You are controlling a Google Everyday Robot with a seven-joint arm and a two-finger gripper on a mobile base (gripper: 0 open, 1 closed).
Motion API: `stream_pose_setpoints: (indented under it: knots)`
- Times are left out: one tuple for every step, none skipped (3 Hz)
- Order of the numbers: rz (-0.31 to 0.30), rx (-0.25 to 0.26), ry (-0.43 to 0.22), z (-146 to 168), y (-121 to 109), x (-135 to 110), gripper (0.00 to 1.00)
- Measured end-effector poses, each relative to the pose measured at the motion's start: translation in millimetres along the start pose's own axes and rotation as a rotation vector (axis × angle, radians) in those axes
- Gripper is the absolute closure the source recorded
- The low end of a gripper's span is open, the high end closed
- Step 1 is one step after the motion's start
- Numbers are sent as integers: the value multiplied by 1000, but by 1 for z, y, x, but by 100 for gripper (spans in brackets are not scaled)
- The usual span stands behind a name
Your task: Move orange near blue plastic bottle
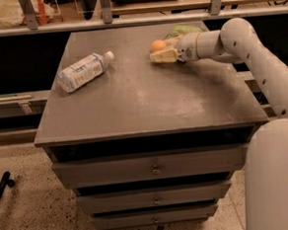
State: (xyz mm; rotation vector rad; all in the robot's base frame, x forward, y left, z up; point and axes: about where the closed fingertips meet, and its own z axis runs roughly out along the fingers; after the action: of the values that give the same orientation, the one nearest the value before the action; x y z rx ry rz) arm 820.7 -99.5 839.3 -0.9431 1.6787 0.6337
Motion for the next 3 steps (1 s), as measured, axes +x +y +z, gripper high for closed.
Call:
stream_pose_setpoints:
  knots:
    - [14, -14, 23, 2, 6, 2, 62]
    - [35, -22, 22, -7, 21, -17, 84]
    - [54, -38, 25, -21, 56, -43, 100]
